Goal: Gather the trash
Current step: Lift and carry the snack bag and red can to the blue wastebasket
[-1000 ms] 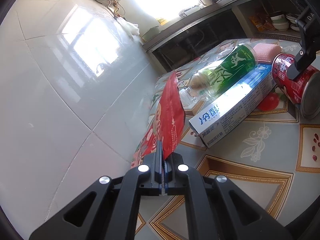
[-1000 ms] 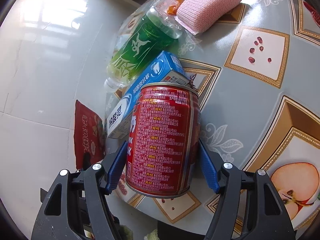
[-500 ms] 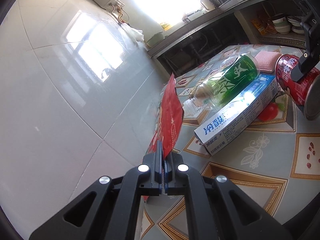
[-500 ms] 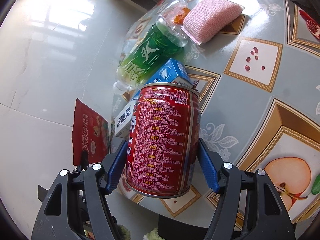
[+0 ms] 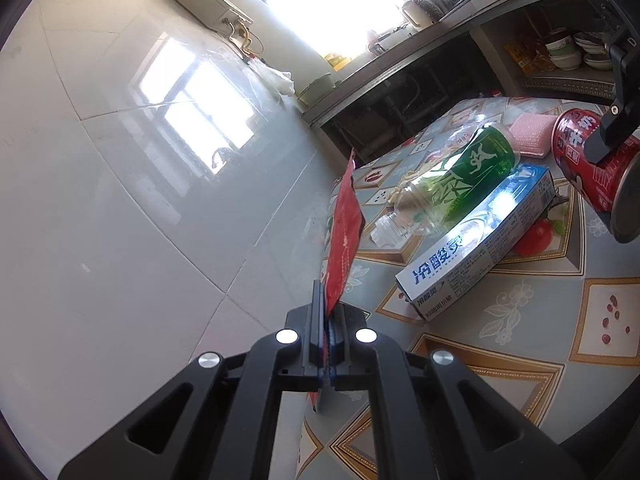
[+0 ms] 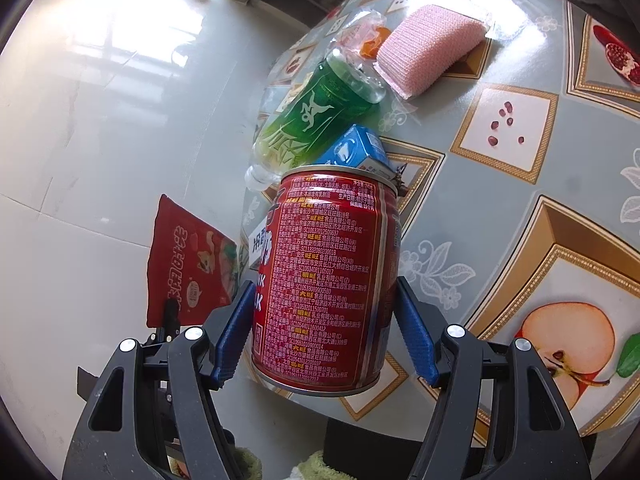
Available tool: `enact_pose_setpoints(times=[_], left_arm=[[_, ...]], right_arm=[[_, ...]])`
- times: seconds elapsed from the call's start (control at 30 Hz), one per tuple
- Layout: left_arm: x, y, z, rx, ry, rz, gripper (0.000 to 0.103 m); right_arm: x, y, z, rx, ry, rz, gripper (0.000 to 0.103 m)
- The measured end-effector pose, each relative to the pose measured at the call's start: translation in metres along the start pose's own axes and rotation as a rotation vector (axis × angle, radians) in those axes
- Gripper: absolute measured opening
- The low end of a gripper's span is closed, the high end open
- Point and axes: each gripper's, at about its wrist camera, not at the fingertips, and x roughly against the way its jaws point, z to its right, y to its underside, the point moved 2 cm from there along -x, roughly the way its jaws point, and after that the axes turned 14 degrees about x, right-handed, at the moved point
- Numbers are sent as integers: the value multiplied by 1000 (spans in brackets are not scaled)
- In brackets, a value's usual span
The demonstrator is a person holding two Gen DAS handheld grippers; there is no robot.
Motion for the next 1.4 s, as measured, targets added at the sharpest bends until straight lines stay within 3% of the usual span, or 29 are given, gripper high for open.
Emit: enact_pose_setpoints(times=[0.57,0.8,1.0,1.4], left_arm=[[35,-28,-27,27,-81,98,1],[51,-51,-48,95,-57,146,1],[66,-79,-57,152,12,213,1],[78,-137,-26,245,301,284,1]], right_arm=[[2,-4,2,17,-27,31,64],[6,-3,-1,29,-34,47,64],[15,-3,1,35,-36,64,64],[59,2,18,10,-22,159,64]])
